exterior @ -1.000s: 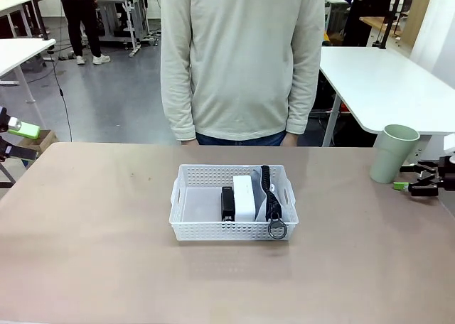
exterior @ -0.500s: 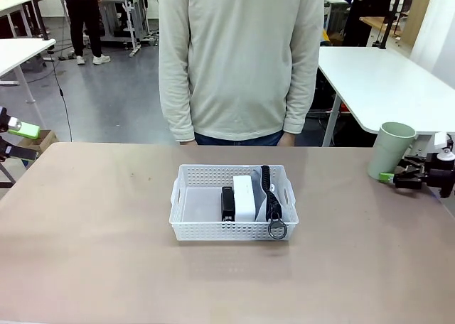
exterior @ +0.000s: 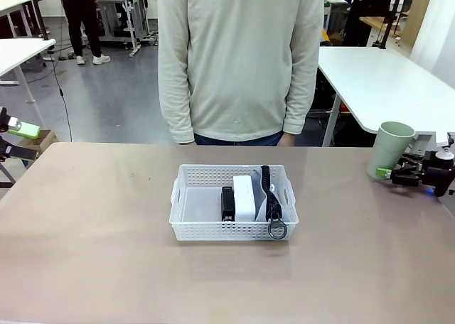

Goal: Efficiently arrange items inside the basket to fit them all.
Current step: Pick up the Reusable plastic cup and place it inside the Organizing basket.

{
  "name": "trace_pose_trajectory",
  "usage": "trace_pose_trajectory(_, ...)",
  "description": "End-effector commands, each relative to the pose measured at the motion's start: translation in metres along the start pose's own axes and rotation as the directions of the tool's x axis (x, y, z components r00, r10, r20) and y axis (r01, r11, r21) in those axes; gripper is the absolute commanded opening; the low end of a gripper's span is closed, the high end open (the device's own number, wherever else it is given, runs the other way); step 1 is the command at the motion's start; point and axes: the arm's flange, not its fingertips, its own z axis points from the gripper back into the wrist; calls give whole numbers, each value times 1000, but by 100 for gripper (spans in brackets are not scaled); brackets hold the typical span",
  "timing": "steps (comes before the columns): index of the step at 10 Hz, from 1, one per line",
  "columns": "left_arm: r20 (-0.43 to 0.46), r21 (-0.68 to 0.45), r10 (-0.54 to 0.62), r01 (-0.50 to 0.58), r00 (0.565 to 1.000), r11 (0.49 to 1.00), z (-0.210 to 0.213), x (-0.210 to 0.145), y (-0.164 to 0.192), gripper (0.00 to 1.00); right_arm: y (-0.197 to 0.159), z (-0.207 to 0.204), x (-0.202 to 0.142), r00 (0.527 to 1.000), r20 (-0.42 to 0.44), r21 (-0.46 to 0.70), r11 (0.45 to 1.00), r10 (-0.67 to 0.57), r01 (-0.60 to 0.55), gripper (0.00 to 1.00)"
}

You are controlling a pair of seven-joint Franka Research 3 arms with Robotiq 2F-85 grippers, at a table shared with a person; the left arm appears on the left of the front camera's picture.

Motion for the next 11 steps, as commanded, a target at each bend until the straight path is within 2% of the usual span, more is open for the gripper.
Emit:
trace_pose_trajectory(1, -2, -10, -11, 11, 1000, 1000, 2, -1, 0, 100, -8, 2, 8, 997, 73, -10, 999, -31, 32, 100)
trace_pose_trajectory(4, -2, -10, -11, 11, 1000, 1000, 2, -1, 0, 100, -8, 0, 24, 994, 112, -20, 1000, -18, 20, 100)
trace_pose_trajectory(8, -2, -10, -11, 11, 1000, 1000, 2, -1, 0, 100, -7, -8, 27, 992, 125, 6, 1000, -8, 7, 100)
trace_pose_trajectory(9, -2, -10, -11, 11, 1000, 1000, 2, -1, 0, 100, -5, -8, 26, 992, 123, 31, 999, 20, -24, 40)
trace_pose_trajectory(10, -2, -10, -11, 11, 1000, 1000, 2, -1, 0, 100, -4, -8, 27, 992, 126, 32, 999, 14, -18, 40)
trace_pose_trajectory(11, -2, -10, -11, 11, 1000, 1000, 2, -1, 0, 100, -3, -7, 28, 991, 130, 37, 999, 15, -20, 0)
